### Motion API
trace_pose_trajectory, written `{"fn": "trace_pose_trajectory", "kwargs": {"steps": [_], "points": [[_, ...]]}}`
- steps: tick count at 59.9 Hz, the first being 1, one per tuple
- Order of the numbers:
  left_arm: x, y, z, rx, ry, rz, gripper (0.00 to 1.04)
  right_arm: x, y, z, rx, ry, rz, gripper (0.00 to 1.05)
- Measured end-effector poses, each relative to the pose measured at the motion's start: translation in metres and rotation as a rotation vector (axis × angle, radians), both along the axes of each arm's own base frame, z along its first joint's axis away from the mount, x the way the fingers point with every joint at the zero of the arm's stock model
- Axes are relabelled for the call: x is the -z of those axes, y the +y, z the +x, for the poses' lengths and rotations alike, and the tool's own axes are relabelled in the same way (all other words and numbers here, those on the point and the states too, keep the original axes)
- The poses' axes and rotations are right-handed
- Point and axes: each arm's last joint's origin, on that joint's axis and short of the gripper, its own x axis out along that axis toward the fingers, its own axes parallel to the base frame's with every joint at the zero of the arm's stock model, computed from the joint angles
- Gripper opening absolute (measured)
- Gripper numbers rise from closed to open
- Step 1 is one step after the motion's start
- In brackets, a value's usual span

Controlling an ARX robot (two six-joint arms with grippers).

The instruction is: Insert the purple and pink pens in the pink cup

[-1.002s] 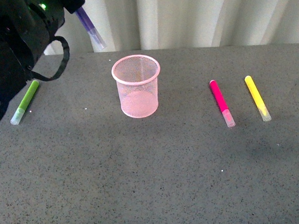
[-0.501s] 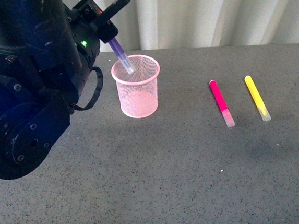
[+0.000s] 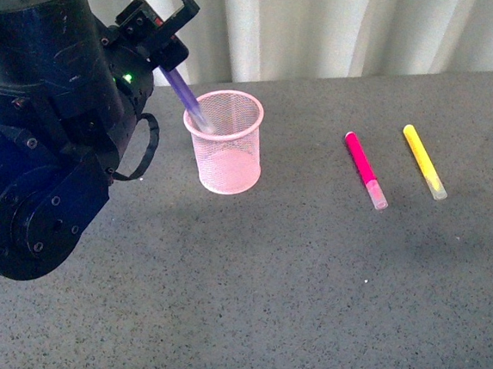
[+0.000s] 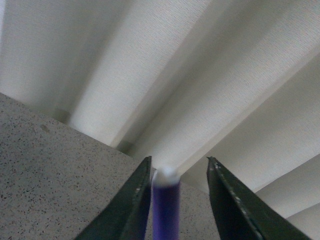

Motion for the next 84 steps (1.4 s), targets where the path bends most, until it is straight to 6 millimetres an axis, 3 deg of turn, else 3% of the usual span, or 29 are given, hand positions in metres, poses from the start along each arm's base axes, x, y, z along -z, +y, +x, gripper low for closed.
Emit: {"fn": "trace_pose_trajectory", "kwargs": {"steps": [21, 35, 44, 60, 74, 84], "points": [[-0.003, 0.004, 0.0, 0.008, 0.006, 0.009, 0.99, 0.0, 0.0, 0.0, 0.0, 0.0, 0.0, 0.98], [-0.04, 0.021, -0.008, 0.056, -0.008, 0.061, 0.98, 0.0, 0.0, 0.0, 0.0, 0.0, 0.0, 0.98], [-0.061, 0.04, -0.025, 0.115, 0.043, 0.142, 0.98, 0.0, 0.0, 0.0, 0.0, 0.0, 0.0, 0.98], [-0.075, 0.11, -0.111, 0.259, 0.214, 0.325, 0.98, 0.0, 0.0, 0.0, 0.0, 0.0, 0.0, 0.98], [-0.068, 0.176, -0.192, 0.142, 0.324, 0.343, 0.98, 0.0, 0.0, 0.0, 0.0, 0.0, 0.0, 0.98], [-0.055, 0.202, -0.226, 0.016, 0.354, 0.314, 0.98, 0.0, 0.0, 0.0, 0.0, 0.0, 0.0, 0.98]]}}
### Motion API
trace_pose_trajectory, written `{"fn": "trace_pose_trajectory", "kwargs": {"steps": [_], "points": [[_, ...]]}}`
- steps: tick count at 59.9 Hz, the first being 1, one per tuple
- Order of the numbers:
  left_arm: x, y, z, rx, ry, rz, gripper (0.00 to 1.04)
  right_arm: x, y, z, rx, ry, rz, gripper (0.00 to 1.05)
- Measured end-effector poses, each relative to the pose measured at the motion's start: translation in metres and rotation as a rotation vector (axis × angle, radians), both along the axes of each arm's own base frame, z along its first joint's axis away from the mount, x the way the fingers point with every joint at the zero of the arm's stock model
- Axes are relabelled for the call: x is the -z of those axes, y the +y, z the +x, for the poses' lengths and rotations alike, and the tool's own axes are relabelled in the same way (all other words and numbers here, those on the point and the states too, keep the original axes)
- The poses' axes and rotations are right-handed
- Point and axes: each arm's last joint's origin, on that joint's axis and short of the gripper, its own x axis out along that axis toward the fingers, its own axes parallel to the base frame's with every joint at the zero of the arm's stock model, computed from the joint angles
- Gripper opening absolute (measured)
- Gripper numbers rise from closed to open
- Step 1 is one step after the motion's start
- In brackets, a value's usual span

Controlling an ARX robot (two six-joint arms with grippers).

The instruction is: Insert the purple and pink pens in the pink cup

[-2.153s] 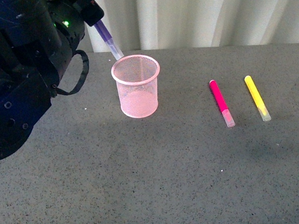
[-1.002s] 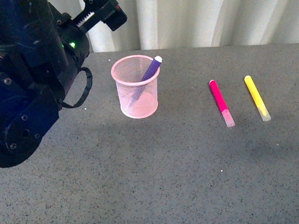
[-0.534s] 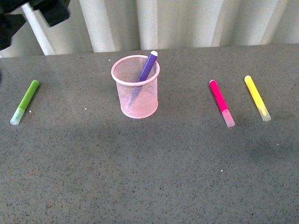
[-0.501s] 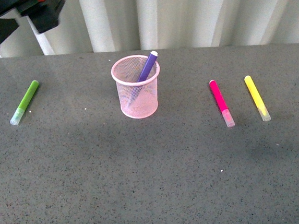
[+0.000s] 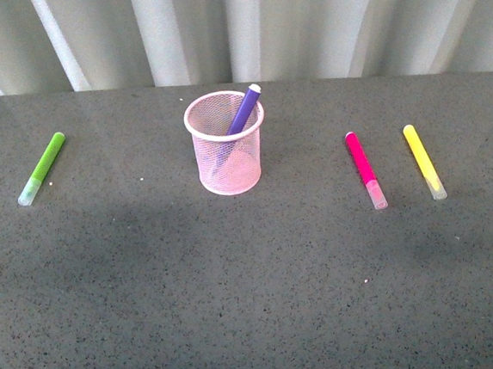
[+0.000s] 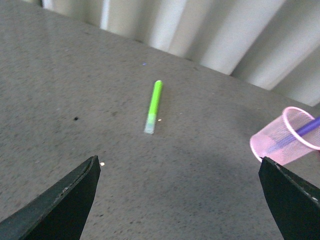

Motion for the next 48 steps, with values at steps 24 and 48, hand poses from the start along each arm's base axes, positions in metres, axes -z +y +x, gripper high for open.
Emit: {"fn": "trace_pose_trajectory", "kwargs": {"steps": [24, 48], "points": [[-0.011, -0.039, -0.005, 0.007, -0.341, 0.255, 0.54, 0.0, 0.0, 0.0, -0.002, 0.004, 0.0, 0.98], [-0.026, -0.067, -0.022, 0.02, -0.36, 0.265, 0.04, 0.0, 0.0, 0.0, -0.001, 0.0, 0.0, 0.98]]}}
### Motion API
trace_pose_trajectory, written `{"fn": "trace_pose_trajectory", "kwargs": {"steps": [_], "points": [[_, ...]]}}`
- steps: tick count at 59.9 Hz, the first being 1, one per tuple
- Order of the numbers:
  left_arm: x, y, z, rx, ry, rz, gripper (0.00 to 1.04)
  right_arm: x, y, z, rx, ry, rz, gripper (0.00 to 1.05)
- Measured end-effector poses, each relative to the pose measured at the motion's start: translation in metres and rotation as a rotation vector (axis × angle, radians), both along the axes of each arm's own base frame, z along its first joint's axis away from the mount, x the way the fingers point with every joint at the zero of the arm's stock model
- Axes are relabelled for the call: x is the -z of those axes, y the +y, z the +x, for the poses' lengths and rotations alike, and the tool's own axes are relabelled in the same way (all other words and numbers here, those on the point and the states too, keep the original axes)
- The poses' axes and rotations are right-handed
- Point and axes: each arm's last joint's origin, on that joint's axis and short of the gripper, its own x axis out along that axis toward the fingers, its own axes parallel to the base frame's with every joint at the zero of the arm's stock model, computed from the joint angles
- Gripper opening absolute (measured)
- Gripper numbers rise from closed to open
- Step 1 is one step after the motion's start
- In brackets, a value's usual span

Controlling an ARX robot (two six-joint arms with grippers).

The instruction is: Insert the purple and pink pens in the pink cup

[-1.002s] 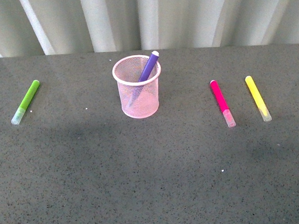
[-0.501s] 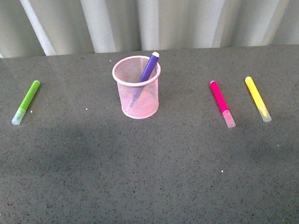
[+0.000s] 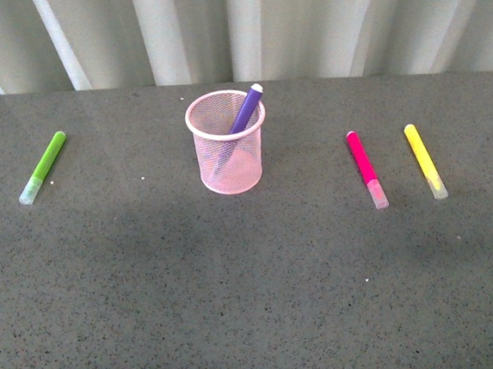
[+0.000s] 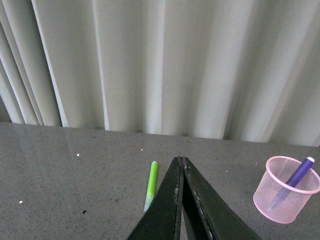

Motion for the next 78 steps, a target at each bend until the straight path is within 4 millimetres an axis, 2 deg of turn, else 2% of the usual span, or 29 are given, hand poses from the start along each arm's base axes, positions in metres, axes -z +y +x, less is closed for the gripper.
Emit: {"fn": "trace_pose_trajectory", "kwargs": {"steps": [15, 51, 59, 78], "points": [[-0.003, -0.002, -0.012, 0.007, 0.021, 0.0, 0.04, 0.0, 0.0, 0.0, 0.0, 0.0, 0.0, 0.98], [-0.003, -0.002, -0.027, 0.008, 0.019, 0.0, 0.04, 0.0, 0.0, 0.0, 0.0, 0.0, 0.0, 0.98], [-0.001, -0.002, -0.038, 0.008, 0.022, 0.0, 0.04, 0.0, 0.0, 0.0, 0.0, 0.0, 0.0, 0.98], [-0.001, -0.002, -0.038, 0.008, 0.025, 0.0, 0.04, 0.0, 0.0, 0.0, 0.0, 0.0, 0.0, 0.98]]}}
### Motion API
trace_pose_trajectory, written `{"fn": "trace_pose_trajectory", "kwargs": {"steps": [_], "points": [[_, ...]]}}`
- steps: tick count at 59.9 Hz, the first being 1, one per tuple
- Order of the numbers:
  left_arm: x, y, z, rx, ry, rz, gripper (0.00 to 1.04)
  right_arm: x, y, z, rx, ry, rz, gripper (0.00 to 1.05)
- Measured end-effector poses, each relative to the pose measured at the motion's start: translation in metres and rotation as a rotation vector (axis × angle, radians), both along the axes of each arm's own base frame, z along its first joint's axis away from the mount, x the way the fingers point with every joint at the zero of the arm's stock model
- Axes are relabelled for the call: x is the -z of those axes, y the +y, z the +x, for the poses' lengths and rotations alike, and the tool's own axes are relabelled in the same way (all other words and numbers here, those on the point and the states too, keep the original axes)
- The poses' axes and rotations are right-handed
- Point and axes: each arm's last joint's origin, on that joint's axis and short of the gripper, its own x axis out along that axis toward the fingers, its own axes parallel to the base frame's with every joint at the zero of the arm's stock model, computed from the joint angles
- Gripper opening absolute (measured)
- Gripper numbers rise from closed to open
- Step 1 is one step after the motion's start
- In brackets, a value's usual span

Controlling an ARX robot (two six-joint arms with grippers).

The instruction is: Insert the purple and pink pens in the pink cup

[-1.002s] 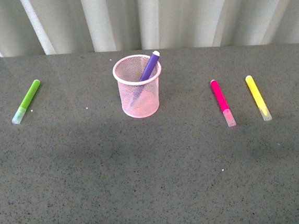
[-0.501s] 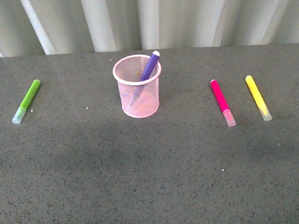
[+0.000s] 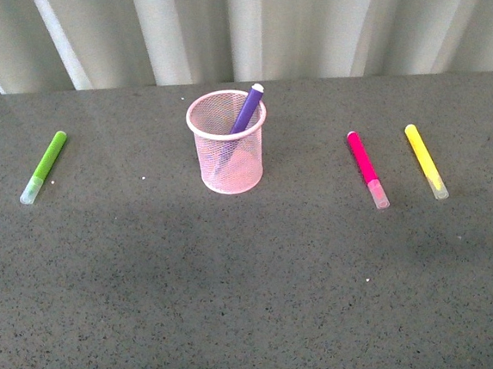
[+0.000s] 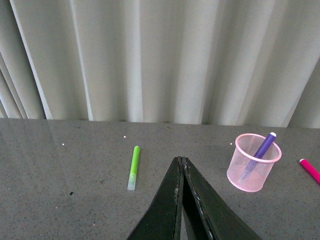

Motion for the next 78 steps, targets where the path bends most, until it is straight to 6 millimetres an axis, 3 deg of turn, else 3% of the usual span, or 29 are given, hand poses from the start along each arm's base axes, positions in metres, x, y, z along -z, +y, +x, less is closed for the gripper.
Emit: {"fn": "trace_pose_trajectory", "kwargs": {"steps": [5, 32, 36, 40, 42, 49, 55, 60, 66, 72, 78], "points": [[0.0, 0.0, 0.0, 0.0, 0.0, 0.0, 0.1, 0.0, 0.0, 0.0, 0.0, 0.0, 0.0, 0.98], [0.0, 0.0, 0.0, 0.0, 0.0, 0.0, 0.87, 0.0, 0.0, 0.0, 0.0, 0.0, 0.0, 0.98], [0.0, 0.0, 0.0, 0.0, 0.0, 0.002, 1.0, 0.0, 0.003, 0.001, -0.044, 0.1, 0.065, 0.98], [0.0, 0.0, 0.0, 0.0, 0.0, 0.002, 0.98, -0.019, 0.005, 0.008, -0.07, 0.078, 0.137, 0.98], [0.0, 0.0, 0.0, 0.0, 0.0, 0.002, 0.98, -0.039, 0.003, 0.016, -0.078, 0.019, 0.162, 0.98], [0.0, 0.0, 0.0, 0.0, 0.0, 0.002, 0.98, -0.094, -0.014, 0.061, 0.013, -0.076, 0.172, 0.98], [0.0, 0.0, 0.0, 0.0, 0.0, 0.002, 0.98, -0.103, -0.031, 0.113, 0.138, 0.038, 0.205, 0.98], [0.0, 0.0, 0.0, 0.0, 0.0, 0.002, 0.98, -0.093, -0.045, 0.168, 0.24, 0.196, 0.238, 0.98], [0.0, 0.0, 0.0, 0.0, 0.0, 0.002, 0.98, -0.063, -0.052, 0.232, 0.285, 0.418, 0.267, 0.98], [0.0, 0.0, 0.0, 0.0, 0.0, 0.002, 0.98, -0.036, -0.041, 0.273, 0.249, 0.587, 0.275, 0.98], [0.0, 0.0, 0.0, 0.0, 0.0, 0.002, 0.98, -0.018, -0.017, 0.299, 0.163, 0.716, 0.268, 0.98]]}}
